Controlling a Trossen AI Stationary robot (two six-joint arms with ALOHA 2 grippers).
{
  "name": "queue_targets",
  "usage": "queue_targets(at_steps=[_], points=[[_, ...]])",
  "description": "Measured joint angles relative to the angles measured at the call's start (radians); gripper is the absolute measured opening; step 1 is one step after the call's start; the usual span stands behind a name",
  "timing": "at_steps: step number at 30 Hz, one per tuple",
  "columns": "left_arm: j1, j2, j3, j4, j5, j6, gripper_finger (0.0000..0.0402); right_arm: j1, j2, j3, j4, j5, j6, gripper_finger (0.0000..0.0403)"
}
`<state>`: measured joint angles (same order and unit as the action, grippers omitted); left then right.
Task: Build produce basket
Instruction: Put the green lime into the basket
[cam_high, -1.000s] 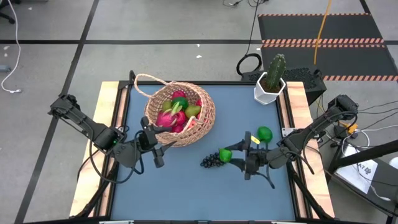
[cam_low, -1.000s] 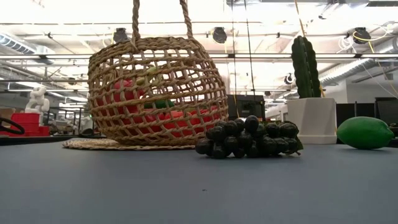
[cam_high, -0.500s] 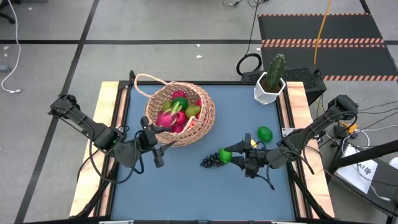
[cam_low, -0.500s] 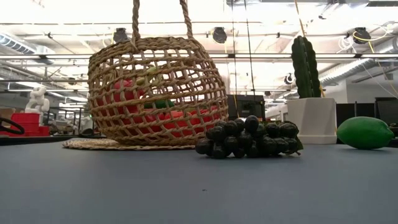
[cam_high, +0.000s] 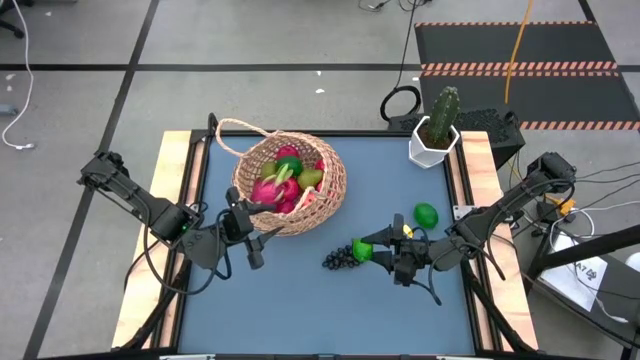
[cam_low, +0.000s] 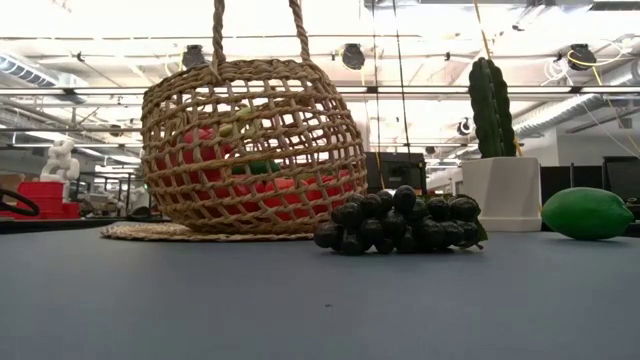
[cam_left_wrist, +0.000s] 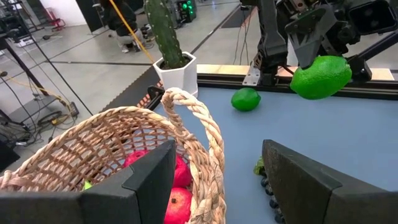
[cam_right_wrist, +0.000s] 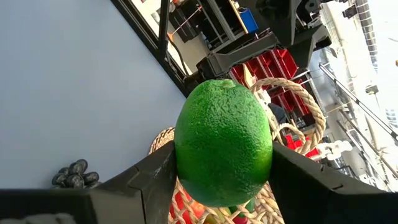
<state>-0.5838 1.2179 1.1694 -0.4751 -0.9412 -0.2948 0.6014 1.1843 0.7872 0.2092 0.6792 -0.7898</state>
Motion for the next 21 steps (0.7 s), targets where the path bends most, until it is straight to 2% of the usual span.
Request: queue_targets(at_steps=[13, 21], points=[[0.000, 0.000, 0.000, 0.001, 0.000, -0.003, 0.0239, 0.000, 0.000, 0.000, 0.000, 0.000, 0.001, 0.0222], [0.000, 0.000, 0.000, 0.002, 0.000, -0.004, 0.0239, 0.000, 0.000, 0.000, 0.000, 0.000, 0.158, 0.0222]])
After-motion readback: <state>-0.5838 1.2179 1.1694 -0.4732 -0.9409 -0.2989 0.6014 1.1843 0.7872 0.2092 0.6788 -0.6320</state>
